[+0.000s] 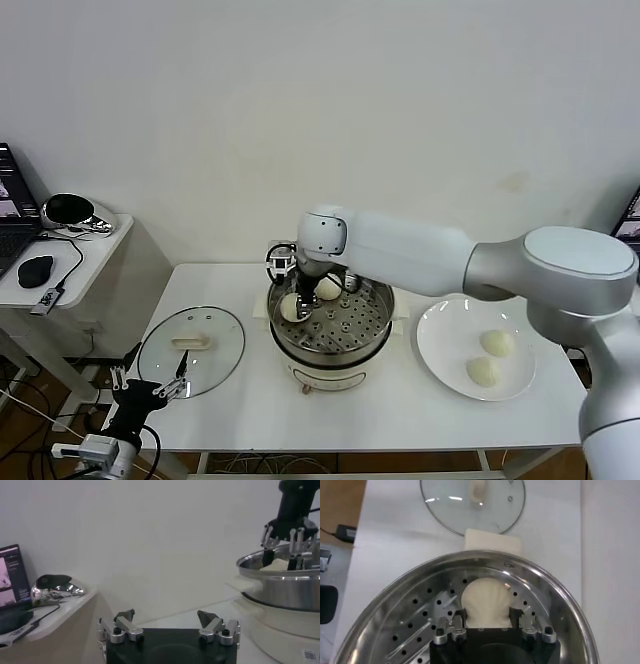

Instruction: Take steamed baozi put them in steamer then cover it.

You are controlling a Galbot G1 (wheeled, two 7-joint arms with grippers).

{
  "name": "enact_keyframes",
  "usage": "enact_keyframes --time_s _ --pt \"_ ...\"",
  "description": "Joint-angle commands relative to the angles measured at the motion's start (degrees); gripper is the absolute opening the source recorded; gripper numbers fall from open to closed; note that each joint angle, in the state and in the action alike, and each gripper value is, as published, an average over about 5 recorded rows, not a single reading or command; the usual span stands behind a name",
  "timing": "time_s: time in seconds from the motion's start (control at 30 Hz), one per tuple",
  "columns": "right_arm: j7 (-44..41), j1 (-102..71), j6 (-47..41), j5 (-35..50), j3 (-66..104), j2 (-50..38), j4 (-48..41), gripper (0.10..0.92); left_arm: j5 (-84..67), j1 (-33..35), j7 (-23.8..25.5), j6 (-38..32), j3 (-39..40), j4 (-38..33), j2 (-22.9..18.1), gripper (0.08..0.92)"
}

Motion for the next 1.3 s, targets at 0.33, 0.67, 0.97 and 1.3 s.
enact_keyframes --time_s 0.33,0.67,0.97,1.3 --pt "-6.5 19.6 -0.8 3.1 -5.6 -23.1 21.6 0.822 -0.1 -0.3 0.0 0.4 0.0 -0.2 0.7 0.823" --pt "-18.0 16.1 11.1 -16.6 -6.8 -50.3 32.9 0.823 0.2 0.2 0.0 0.4 0.3 -0.6 0.9 0.823" --pt "-18.0 -8.3 22.0 -31.6 8.4 -61.3 31.8 0.823 0.9 0.9 0.0 0.2 0.4 -0.3 0.3 0.823" --pt "-17.8 -33.1 25.8 -37.7 29.1 -59.2 24.6 0.823 1.9 1.8 -0.1 1.1 0.2 -1.5 -0.1 0.823"
